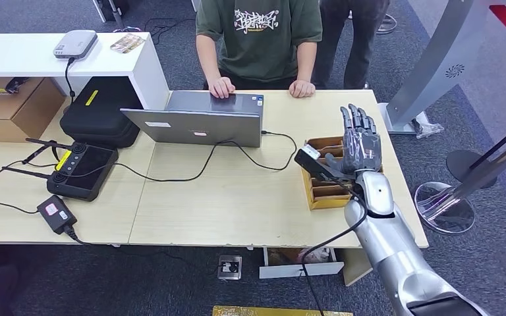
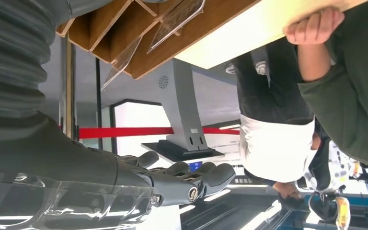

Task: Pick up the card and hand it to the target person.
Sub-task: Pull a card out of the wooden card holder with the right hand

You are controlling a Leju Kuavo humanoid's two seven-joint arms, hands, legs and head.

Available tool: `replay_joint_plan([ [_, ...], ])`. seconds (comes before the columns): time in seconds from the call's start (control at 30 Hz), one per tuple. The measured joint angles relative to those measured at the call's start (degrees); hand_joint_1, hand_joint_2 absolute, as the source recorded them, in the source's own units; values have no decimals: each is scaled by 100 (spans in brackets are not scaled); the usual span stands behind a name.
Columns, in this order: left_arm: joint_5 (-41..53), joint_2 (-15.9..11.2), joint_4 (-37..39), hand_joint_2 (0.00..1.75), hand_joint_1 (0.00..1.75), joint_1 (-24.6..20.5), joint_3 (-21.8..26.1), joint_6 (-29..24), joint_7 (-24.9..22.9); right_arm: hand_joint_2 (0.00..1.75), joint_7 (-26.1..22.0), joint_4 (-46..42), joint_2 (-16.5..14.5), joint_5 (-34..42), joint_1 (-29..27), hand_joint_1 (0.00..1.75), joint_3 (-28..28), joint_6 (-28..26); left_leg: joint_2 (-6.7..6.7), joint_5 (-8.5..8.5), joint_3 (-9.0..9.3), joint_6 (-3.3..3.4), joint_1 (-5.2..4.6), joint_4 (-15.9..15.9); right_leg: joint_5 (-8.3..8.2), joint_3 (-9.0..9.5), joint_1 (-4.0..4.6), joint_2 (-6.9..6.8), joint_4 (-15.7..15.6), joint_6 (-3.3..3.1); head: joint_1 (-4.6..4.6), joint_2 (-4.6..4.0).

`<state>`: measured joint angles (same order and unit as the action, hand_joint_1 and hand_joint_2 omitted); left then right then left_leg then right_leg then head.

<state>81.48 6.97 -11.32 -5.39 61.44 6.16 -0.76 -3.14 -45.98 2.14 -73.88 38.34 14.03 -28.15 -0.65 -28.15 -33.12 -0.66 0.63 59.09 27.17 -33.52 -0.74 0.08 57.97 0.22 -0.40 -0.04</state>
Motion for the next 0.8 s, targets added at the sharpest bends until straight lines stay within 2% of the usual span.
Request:
replay_joint_plan([
  [0.8,33,0,0,0,0,2,0,0,-16,175,296,-3,63,-175,-79,0,4,137,1,0,1,0,0,0,0,-1,0,1,0,0,1,0],
])
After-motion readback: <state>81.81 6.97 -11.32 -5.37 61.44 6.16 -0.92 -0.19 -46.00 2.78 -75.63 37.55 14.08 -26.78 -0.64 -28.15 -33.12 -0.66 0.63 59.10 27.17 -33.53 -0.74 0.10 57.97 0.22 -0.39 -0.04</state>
